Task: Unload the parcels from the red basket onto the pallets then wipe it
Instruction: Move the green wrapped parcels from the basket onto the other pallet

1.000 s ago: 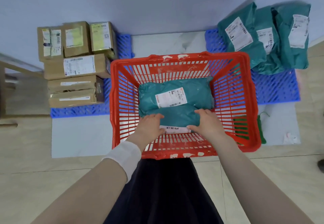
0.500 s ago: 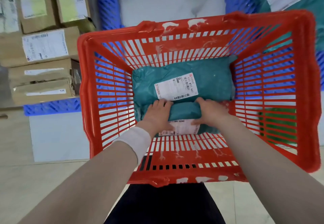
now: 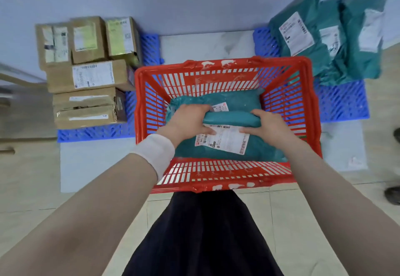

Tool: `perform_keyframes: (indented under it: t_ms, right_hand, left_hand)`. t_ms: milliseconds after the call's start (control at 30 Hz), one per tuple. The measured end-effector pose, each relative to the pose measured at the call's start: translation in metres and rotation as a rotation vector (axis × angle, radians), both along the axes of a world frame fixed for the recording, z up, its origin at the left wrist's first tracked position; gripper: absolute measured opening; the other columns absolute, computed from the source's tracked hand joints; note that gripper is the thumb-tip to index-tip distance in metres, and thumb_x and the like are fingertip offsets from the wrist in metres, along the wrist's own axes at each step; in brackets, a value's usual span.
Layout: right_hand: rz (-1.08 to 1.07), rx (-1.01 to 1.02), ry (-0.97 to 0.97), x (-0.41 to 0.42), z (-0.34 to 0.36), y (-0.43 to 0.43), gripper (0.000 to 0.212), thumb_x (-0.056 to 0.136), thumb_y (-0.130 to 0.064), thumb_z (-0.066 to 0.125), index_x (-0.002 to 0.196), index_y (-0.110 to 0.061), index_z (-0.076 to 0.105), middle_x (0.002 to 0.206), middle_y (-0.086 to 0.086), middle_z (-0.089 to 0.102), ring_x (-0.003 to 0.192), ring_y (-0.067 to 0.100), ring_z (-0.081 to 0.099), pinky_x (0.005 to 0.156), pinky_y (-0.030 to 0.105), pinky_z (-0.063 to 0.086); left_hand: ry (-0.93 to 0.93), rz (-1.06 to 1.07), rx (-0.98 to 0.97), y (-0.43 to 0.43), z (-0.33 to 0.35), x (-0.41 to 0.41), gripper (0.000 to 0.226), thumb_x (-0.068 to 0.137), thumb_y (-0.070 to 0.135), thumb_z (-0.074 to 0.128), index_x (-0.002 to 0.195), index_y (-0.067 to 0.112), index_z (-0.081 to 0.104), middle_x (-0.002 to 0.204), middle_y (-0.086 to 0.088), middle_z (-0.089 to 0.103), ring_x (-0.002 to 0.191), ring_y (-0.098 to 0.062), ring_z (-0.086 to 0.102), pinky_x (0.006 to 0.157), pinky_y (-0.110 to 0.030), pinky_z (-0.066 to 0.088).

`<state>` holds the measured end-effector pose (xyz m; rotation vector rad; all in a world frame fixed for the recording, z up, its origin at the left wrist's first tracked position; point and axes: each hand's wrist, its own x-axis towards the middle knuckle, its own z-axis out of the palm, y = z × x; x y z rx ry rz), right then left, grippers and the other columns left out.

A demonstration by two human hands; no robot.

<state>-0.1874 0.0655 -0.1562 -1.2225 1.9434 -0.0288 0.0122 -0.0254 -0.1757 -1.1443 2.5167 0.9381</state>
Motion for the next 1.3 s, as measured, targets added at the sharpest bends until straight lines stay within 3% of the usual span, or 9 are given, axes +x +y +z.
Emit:
perform_keyframes:
  t_ms: [133,267,367,533,700,800,967,1100,1300]
  right_hand:
    - [-0.131,-0.089,-0.001,-0.008,0.035,0.012,0.047,0.076,-0.042,0.071,0.111,-0.013,0.059,0.103,0.008,0.065,0.099,0.028,0.057,0.071,0.029,0.034]
    - [-0.349,-0.127,-0.131,-0.024,0.052,0.031,0.031,0.077,-0.036,0.072,0.097,-0.014,0.062,0.087,-0.002,0.061,0.083,0.016,0.055,0.064,0.022,0.036]
    - [-0.547,-0.167,-0.273,-0.042,0.055,0.048,0.031,0.076,-0.036,0.073,0.099,-0.018,0.064,0.097,0.001,0.068,0.091,0.021,0.064,0.081,0.032,0.051]
    - [-0.725,-0.157,-0.478,-0.073,0.052,0.077,0.029,0.074,-0.034,0.075,0.095,-0.016,0.065,0.098,0.003,0.071,0.093,0.023,0.067,0.088,0.044,0.052]
    - [-0.717,-0.159,-0.515,-0.097,0.057,0.089,0.027,0.080,-0.044,0.066,0.097,-0.022,0.064,0.096,-0.002,0.072,0.089,0.016,0.068,0.086,0.042,0.053]
    - [-0.551,-0.146,-0.450,-0.108,0.072,0.090,0.030,0.086,-0.048,0.056,0.107,-0.027,0.057,0.095,-0.015,0.065,0.084,-0.001,0.061,0.070,0.013,0.049]
    - [-0.431,-0.181,-0.264,-0.147,0.080,0.077,0.062,0.075,-0.065,0.055,0.122,-0.025,0.046,0.112,-0.007,0.057,0.103,0.012,0.057,0.087,0.037,0.050]
    - [-0.711,-0.306,-0.482,-0.186,0.088,0.056,0.045,0.083,-0.039,0.061,0.122,-0.023,0.047,0.113,-0.006,0.059,0.101,0.010,0.060,0.085,0.032,0.051]
    - [-0.781,-0.415,-0.297,-0.271,0.058,0.016,0.040,0.082,-0.032,0.066,0.118,-0.022,0.050,0.117,-0.003,0.061,0.106,0.018,0.059,0.092,0.037,0.048]
  left_hand:
    - [0.254,0.214,-0.222,0.004,0.036,0.005,0.058,0.072,0.044,0.071,0.122,0.022,0.053,0.121,0.000,0.059,0.116,-0.021,0.050,0.103,-0.039,0.033]
    - [0.387,0.608,-0.289,0.021,0.053,-0.003,0.094,0.068,0.045,0.076,0.142,0.014,0.027,0.150,-0.012,0.024,0.141,-0.027,0.015,0.116,-0.040,0.010]
    - [0.506,0.970,-0.086,0.048,0.055,-0.032,0.112,0.063,0.040,0.081,0.145,0.006,0.012,0.149,-0.012,0.023,0.139,-0.024,0.020,0.117,-0.040,0.013]
    - [0.809,1.527,0.657,0.100,0.060,-0.105,0.111,0.067,0.031,0.081,0.144,0.017,0.003,0.142,-0.006,0.039,0.126,-0.018,0.046,0.108,-0.040,0.036]
    - [0.962,1.251,0.912,0.137,0.070,-0.155,0.052,0.075,0.026,0.069,0.124,0.016,0.054,0.119,-0.002,0.065,0.106,-0.017,0.063,0.089,-0.033,0.052]
    - [0.964,1.333,0.776,0.132,0.074,-0.164,0.035,0.078,0.016,0.070,0.111,0.018,0.060,0.111,-0.004,0.069,0.099,-0.018,0.067,0.086,-0.036,0.054]
    - [0.887,1.168,0.661,0.104,0.075,-0.192,0.044,0.076,0.016,0.074,0.116,0.017,0.055,0.113,-0.003,0.067,0.102,-0.018,0.065,0.091,-0.042,0.052]
    - [0.923,1.009,0.703,0.080,0.084,-0.245,0.043,0.078,0.012,0.071,0.116,0.019,0.052,0.108,0.006,0.066,0.098,-0.006,0.065,0.082,-0.023,0.054]
    - [0.832,1.111,0.532,0.044,0.053,-0.350,0.061,0.084,0.014,0.066,0.134,0.011,0.032,0.125,-0.003,0.053,0.113,-0.014,0.053,0.095,-0.019,0.044]
